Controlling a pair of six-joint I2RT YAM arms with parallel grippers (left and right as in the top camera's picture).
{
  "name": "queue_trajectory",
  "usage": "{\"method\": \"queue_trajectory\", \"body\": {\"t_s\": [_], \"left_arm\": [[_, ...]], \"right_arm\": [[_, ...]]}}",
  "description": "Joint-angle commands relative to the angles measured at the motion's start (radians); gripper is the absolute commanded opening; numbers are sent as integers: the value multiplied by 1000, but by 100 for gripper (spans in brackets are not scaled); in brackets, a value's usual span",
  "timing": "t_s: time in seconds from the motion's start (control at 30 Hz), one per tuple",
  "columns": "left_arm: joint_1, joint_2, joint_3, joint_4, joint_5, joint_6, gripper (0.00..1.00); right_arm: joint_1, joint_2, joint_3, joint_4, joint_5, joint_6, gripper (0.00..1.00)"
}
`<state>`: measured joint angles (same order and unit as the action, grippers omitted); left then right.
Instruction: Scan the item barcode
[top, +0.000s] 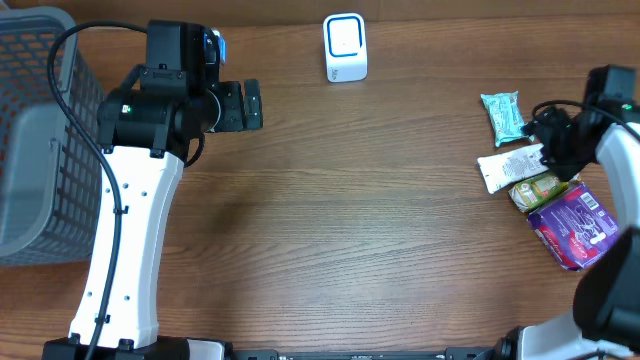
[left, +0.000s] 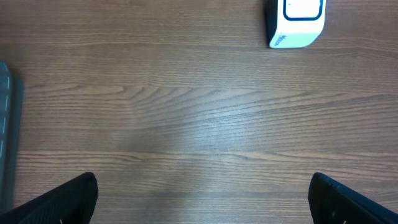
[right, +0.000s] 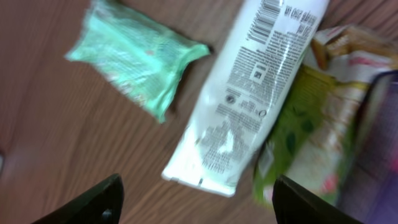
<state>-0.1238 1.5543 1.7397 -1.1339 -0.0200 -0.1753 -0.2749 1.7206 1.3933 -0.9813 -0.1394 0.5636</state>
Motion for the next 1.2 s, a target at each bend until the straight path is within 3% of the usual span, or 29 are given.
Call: {"method": "queue_trajectory", "body": {"t_s": [0.0, 0.1, 0.13, 0.27, 0.4, 0.7, 0.93, 1.07, 1.17], "left_arm": [[-1, 9, -4, 1, -6, 22, 100], [-1, 9, -4, 1, -6, 22, 100], [-1, 9, -4, 1, -6, 22, 100], [-1, 9, -4, 1, -6, 22, 100], [-1, 9, -4, 1, -6, 22, 100], [-1, 9, -4, 1, -6, 23, 100], [-1, 9, -4, 1, -6, 22, 100], [-1, 9, -4, 1, -6, 22, 100], [-1, 9, -4, 1, -6, 22, 99]], "right_arm": [[39, -190, 148, -151, -40, -144, 77], [76, -290, 195, -304, -53, -156, 81], [89, -327, 198, -349, -67, -156, 100], [121, -436, 198, -457, -118, -142, 100], [125, -500, 198, -523, -40, -153, 100], [124, -519, 197, -654, -6, -155, 100], [125, -554, 183, -577, -19, -289, 100], [175, -677, 46, -341, -9, -301, 100], [293, -869, -207, -10, 104, -303, 100]]}}
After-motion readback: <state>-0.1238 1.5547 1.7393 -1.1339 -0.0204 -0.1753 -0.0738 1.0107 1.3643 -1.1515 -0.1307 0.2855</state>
